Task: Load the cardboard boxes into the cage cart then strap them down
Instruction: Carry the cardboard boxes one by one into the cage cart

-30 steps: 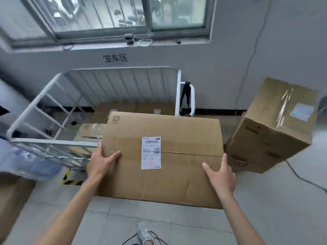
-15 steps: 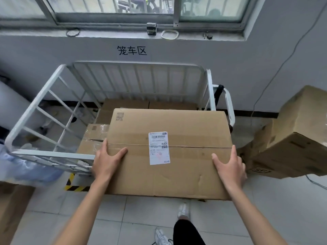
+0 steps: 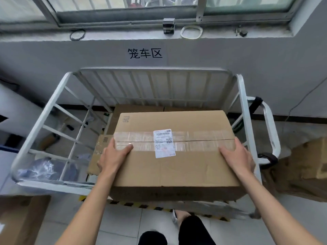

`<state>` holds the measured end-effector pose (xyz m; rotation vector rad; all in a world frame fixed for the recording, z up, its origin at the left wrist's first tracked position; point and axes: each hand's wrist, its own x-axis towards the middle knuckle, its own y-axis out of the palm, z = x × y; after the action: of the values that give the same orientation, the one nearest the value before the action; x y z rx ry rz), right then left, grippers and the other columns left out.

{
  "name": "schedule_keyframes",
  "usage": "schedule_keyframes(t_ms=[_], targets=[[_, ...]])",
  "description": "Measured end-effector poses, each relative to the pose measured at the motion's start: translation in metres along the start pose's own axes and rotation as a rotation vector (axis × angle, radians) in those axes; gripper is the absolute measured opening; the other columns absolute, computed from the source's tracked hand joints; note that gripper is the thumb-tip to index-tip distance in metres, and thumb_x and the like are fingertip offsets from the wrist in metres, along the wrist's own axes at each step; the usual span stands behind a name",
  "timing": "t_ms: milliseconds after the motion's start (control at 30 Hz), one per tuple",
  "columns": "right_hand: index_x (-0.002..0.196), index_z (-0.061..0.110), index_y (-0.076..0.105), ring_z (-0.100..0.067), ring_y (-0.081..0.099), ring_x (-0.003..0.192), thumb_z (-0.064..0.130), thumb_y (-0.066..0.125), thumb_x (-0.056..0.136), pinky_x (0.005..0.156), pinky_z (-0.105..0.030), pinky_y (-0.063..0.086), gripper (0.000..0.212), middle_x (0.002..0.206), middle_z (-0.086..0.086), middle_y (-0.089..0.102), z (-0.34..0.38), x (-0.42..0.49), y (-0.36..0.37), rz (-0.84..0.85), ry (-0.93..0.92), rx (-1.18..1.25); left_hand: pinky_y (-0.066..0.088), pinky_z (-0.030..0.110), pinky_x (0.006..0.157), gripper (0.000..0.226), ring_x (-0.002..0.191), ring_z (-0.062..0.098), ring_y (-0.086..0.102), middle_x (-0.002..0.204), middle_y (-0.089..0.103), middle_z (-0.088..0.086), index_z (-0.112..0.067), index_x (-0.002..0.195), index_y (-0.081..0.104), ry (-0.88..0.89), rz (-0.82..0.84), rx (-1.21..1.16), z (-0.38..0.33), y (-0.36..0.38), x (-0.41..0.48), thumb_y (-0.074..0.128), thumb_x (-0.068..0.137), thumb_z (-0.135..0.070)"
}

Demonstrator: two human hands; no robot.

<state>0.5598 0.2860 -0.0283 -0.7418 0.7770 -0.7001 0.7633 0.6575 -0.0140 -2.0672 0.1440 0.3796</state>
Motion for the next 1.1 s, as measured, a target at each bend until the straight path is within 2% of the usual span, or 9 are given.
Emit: schedule_keyframes(t_ms=[133,267,500,633,767,867,967,1033,1100], targets=[[0.149,0.036,0.032,-0.040,0.049,0.126,0.060,0.057,0.087,0.101,-0.052,0.044,0.071,0.133,-0.012,0.058,0.014,0.054,0.040,0.091,0.031,0.071,0.039,0.052,0.104,0.097,0.128,0.037,0.051,0.141,0.052,0.013,-0.037,0.153,0.025,-0.050,0.026,0.029,-0.021,0.026,0.063,0.062,0.072,-0.076],[0.154,0.031,0.022,-0.039,0.049,0.128,0.061,0.058,0.087,0.101,-0.054,0.045,0.081,0.142,-0.010,0.053,-0.002,0.116,0.080,0.089,0.116,0.083,0.039,0.046,0.106,0.101,0.133,0.034,0.048,0.146,0.047,0.015,-0.032,0.157,0.021,-0.061,0.118,-0.028,-0.038,0.088,0.123,0.069,0.076,-0.067],[0.151,0.032,0.026,-0.039,0.046,0.131,0.059,0.058,0.088,0.105,-0.054,0.040,0.075,0.145,-0.009,0.050,-0.055,0.251,0.173,0.027,0.255,0.073,0.036,0.042,0.111,0.108,0.136,0.030,0.043,0.149,0.043,0.012,-0.025,0.159,0.014,0.009,0.347,-0.033,-0.059,0.233,0.256,0.076,0.077,-0.057],[0.155,0.029,0.027,-0.035,0.031,0.143,0.049,0.051,0.098,0.115,-0.051,0.029,0.065,0.157,-0.012,0.032,-0.089,0.323,0.232,-0.011,0.261,0.113,0.034,0.041,0.113,0.109,0.139,0.031,0.040,0.152,0.039,0.016,-0.022,0.160,0.009,0.078,0.392,-0.040,-0.069,0.331,0.320,0.076,0.080,-0.052],[0.153,0.026,0.031,-0.035,0.017,0.149,0.047,0.036,0.103,0.117,-0.058,0.022,0.055,0.163,-0.013,0.018,-0.106,0.368,0.278,-0.185,0.188,-0.085,0.033,0.047,0.113,0.101,0.144,0.031,0.032,0.156,0.033,0.015,-0.027,0.158,0.015,0.151,0.245,0.048,-0.070,0.389,0.353,0.069,0.080,-0.060],[0.150,0.029,0.035,-0.031,0.003,0.152,0.042,0.039,0.101,0.117,-0.061,0.018,0.050,0.166,-0.005,0.005,-0.106,0.355,0.292,-0.257,0.100,-0.150,0.011,0.058,0.120,0.089,0.152,0.035,0.004,0.164,0.007,0.021,-0.026,0.158,0.018,0.423,0.094,0.228,-0.062,0.399,0.336,0.059,0.087,-0.062],[0.156,0.038,0.017,-0.034,-0.010,0.152,0.062,0.032,0.097,0.118,-0.062,0.000,0.066,0.166,-0.009,-0.004,-0.098,0.295,0.311,-0.068,0.057,-0.330,-0.008,0.064,0.113,0.095,0.152,0.036,-0.014,0.166,-0.005,0.017,-0.038,0.158,0.012,0.649,0.274,0.435,-0.058,0.409,0.281,0.041,0.080,-0.083],[0.156,0.039,-0.010,-0.037,-0.021,0.149,0.078,0.023,0.090,0.116,-0.062,-0.006,0.083,0.164,-0.011,-0.021,-0.096,0.267,0.319,0.174,0.087,-0.434,-0.015,0.070,0.107,0.105,0.147,0.040,-0.027,0.163,-0.021,0.017,-0.042,0.156,-0.003,0.659,0.439,0.611,-0.058,0.417,0.253,0.028,0.071,-0.095],[0.154,0.040,-0.018,-0.040,-0.026,0.146,0.083,0.026,0.085,0.116,-0.066,-0.002,0.092,0.160,-0.013,-0.030,-0.097,0.273,0.315,0.304,0.102,-0.456,-0.010,0.077,0.104,0.104,0.143,0.045,-0.032,0.159,-0.030,0.021,-0.042,0.153,-0.014,0.629,0.479,0.728,-0.063,0.425,0.250,0.026,0.072,-0.093]])
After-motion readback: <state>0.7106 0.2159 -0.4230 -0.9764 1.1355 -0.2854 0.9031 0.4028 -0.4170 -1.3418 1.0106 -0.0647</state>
